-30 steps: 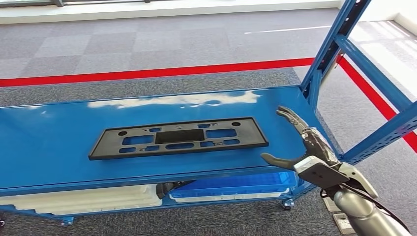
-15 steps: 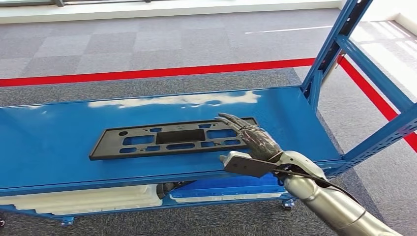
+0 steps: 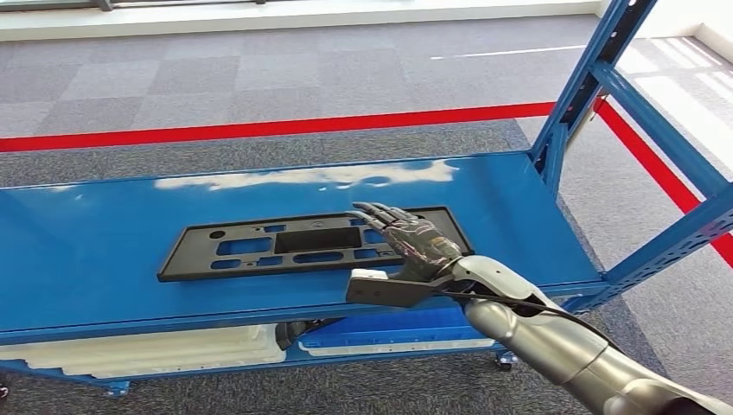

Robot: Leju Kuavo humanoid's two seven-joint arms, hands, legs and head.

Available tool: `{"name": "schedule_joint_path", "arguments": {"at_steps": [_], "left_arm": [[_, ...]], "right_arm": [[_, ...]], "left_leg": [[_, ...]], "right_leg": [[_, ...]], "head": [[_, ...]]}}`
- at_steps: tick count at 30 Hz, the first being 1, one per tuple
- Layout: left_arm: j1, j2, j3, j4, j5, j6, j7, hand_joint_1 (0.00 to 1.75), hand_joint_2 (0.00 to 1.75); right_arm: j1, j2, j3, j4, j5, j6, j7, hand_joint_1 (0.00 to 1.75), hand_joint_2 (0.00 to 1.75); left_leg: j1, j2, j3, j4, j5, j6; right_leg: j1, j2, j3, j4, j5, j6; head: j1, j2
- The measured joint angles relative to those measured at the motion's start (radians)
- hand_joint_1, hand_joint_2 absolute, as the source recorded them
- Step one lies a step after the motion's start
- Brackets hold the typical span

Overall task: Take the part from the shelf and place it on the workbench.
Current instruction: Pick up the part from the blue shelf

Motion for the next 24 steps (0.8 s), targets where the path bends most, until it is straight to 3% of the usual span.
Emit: {"name": "schedule_joint_path", "arguments": {"at_steps": [11,24], "left_arm": [[-0.001,0.0,-0.003,0.0,-0.003,-0.002,-0.014,0.0,0.0],[-0.001,0.003,-0.018,0.0,-0.02,-0.003,-0.014,0.0,0.0]], "right_arm": [[-0.013,0.006,0.052,0.033,0.143,-0.057,0.084,0.0,1.75],[-0.01,0.045,0.087,0.102,0.17,-0.064,0.101,0.0,1.75]], "left_leg": [[0.0,0.0,0.0,0.0,0.0,0.0],[0.0,0.0,0.0,0.0,0.0,0.0]], "right_leg": [[0.0,0.0,0.0,0.0,0.0,0.0],[0.0,0.0,0.0,0.0,0.0,0.0]], "head": [[0.0,0.0],[0.0,0.0]]}}
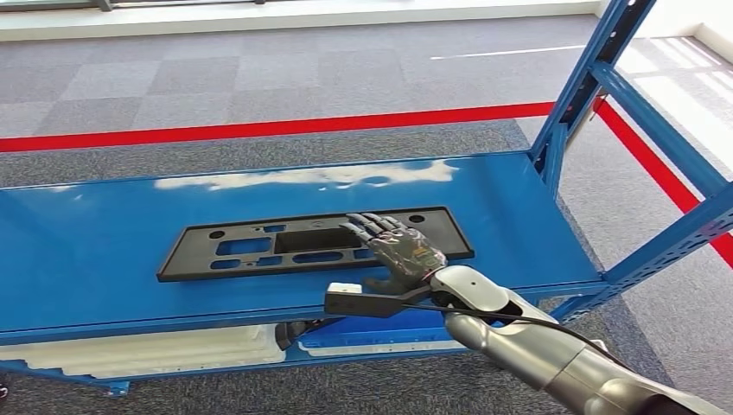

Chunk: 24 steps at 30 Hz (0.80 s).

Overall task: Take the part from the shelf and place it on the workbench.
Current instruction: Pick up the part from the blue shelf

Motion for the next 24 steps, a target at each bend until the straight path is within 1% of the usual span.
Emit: {"name": "schedule_joint_path", "arguments": {"at_steps": [5,10,19,24], "left_arm": [[0.0,0.0,-0.003,0.0,-0.001,0.0,0.0,0.0,0.0],[0.0,0.0,-0.004,0.0,-0.002,0.0,0.0,0.0,0.0],[0.0,0.007,-0.008,0.0,-0.008,-0.005,-0.005,0.0,0.0],[0.0,0.008,-0.011,0.0,-0.013,-0.011,-0.01,0.0,0.0]], "right_arm": [[0.002,0.016,0.004,0.037,0.01,-0.009,0.009,0.0,1.75],[0.006,0.019,-0.004,0.072,0.02,-0.029,0.012,0.0,1.75],[0.01,0.018,-0.066,0.13,0.07,-0.086,0.012,0.0,1.75],[0.009,0.008,-0.109,0.162,0.106,-0.117,0.001,0.0,1.75]], "left_leg": [[0.0,0.0,0.0,0.0,0.0,0.0],[0.0,0.0,0.0,0.0,0.0,0.0],[0.0,0.0,0.001,0.0,0.0,0.0],[0.0,0.0,0.001,0.0,0.0,0.0]], "right_leg": [[0.0,0.0,0.0,0.0,0.0,0.0],[0.0,0.0,0.0,0.0,0.0,0.0],[0.0,0.0,0.0,0.0,0.0,0.0],[0.0,0.0,0.0,-0.001,0.0,0.0]], "head": [[0.0,0.0],[0.0,0.0],[0.0,0.0],[0.0,0.0]]}}
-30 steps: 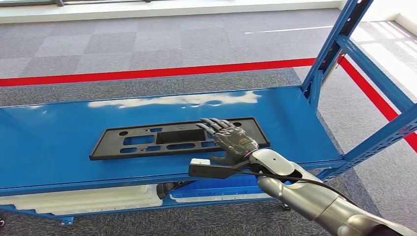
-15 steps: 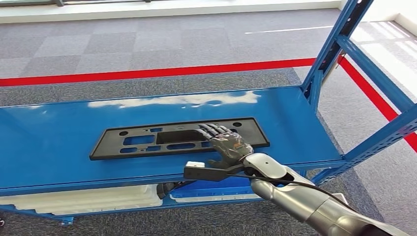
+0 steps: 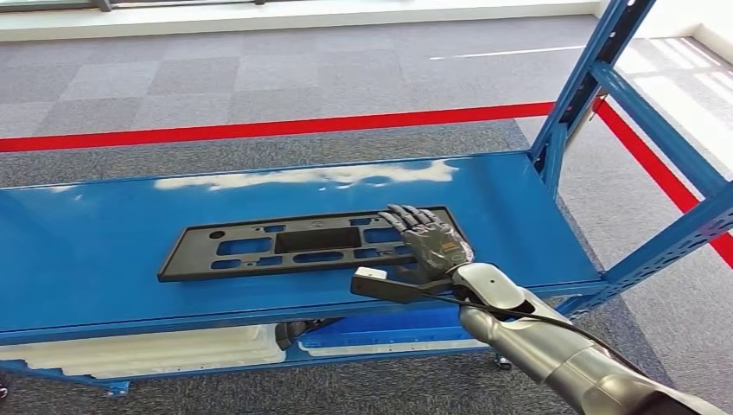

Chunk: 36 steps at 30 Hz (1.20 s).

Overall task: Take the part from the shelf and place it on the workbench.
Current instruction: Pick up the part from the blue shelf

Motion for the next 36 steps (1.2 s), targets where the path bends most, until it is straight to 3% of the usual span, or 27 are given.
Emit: {"name": "schedule_joint_path", "arguments": {"at_steps": [1,5,20,30,34,36], "left_arm": [[0.0,0.0,0.0,0.0,-0.001,0.0,0.0,0.0,0.0],[0.0,0.0,-0.001,0.0,-0.005,0.0,0.002,0.0,0.0],[-0.001,0.0,-0.016,0.0,-0.006,-0.001,0.004,0.0,0.0],[0.0,0.0,-0.019,0.0,-0.021,-0.002,-0.032,0.0,0.0],[0.003,0.0,-0.036,0.0,-0.043,-0.014,-0.091,0.0,1.75],[0.005,0.0,-0.045,0.0,-0.05,-0.021,-0.115,0.0,1.75]], "right_arm": [[-0.001,-0.004,-0.009,0.006,0.006,-0.004,-0.005,0.0,1.75],[-0.007,-0.021,-0.037,0.029,0.011,-0.004,-0.03,1.75,1.75],[-0.054,-0.062,-0.084,0.081,-0.075,0.074,-0.142,1.75,1.75],[-0.018,-0.084,-0.126,0.042,-0.133,-0.002,-0.161,1.75,1.75],[0.057,-0.11,-0.188,-0.059,-0.224,-0.022,-0.194,1.75,1.75],[0.099,-0.123,-0.235,-0.133,-0.288,-0.02,-0.214,1.75,1.75]], "left_leg": [[0.0,0.0,0.0,0.0,0.0,0.0],[0.0,0.0,0.001,0.0,0.0,0.0],[0.0,0.0,0.004,0.0,0.0,0.0],[0.0,0.0,0.008,0.0,0.0,0.0],[0.0,0.0,0.007,0.0,0.0,0.0],[0.0,0.0,0.006,0.0,-0.001,0.0]], "right_leg": [[0.0,0.0,0.0,0.0,0.0,0.0],[0.0,0.0,0.001,0.0,0.0,0.0],[0.0,0.0,0.005,-0.001,0.0,0.0],[0.0,-0.001,0.009,-0.003,0.0,0.0],[0.0,-0.001,0.009,-0.003,0.0,0.0],[0.0,-0.001,0.008,-0.003,0.0,0.0]], "head": [[0.0,0.0],[0.0,0.0],[0.0,0.0],[0.0,0.0],[0.0,0.0],[0.0,0.0]]}}
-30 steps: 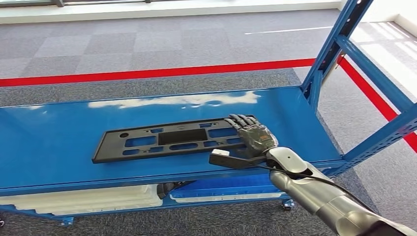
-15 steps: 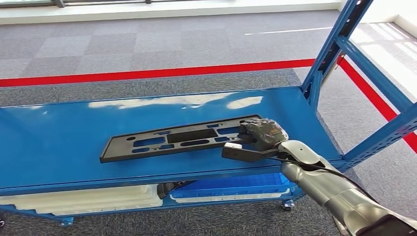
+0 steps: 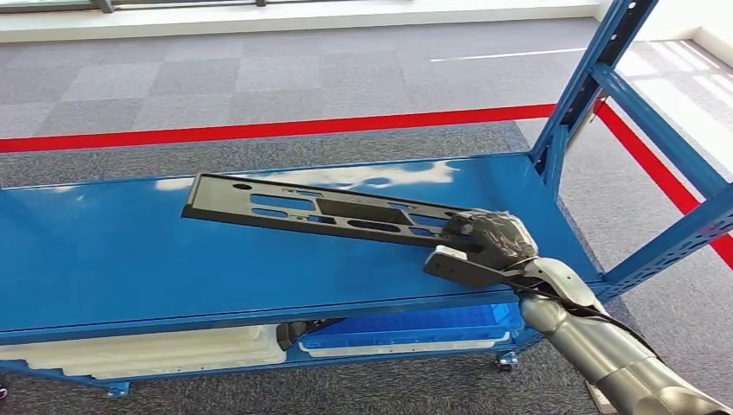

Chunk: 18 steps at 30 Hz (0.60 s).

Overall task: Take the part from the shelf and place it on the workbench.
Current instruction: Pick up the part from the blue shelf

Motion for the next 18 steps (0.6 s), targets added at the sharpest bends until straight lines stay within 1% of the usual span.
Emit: {"name": "schedule_joint_path", "arguments": {"at_steps": [4,10,14,18], "left_arm": [[0.002,0.0,-0.006,0.0,-0.001,-0.023,-0.033,0.0,1.75],[0.003,0.0,-0.016,0.0,-0.001,-0.041,-0.056,0.0,1.75],[0.003,0.0,-0.021,0.0,-0.001,-0.047,-0.065,0.0,1.75],[0.003,0.0,-0.023,0.0,0.0,-0.058,-0.073,0.0,1.75]], "right_arm": [[0.045,-0.023,-0.097,-0.13,-0.102,0.021,-0.025,1.75,1.75],[0.052,-0.056,-0.218,-0.261,-0.2,0.058,-0.045,1.75,1.75],[0.051,-0.064,-0.269,-0.311,-0.265,0.097,-0.059,1.75,1.75],[0.051,-0.067,-0.293,-0.345,-0.334,0.15,-0.075,1.75,1.75]], "left_leg": [[0.0,0.0,-0.001,0.0,-0.001,0.0],[0.0,0.0,-0.001,0.0,-0.001,0.0],[0.0,0.0,-0.001,0.0,-0.001,0.0],[0.0,0.0,-0.002,0.0,-0.001,0.0]], "right_leg": [[0.0,0.0,-0.002,0.0,0.0,0.0],[0.0,0.0,-0.001,0.0,0.0,0.0],[0.0,0.0,-0.002,0.0,0.0,0.0],[0.0,0.0,-0.002,0.0,0.0,0.0]], "head": [[0.0,0.0],[0.0,0.0],[0.0,0.0],[0.0,0.0]]}}
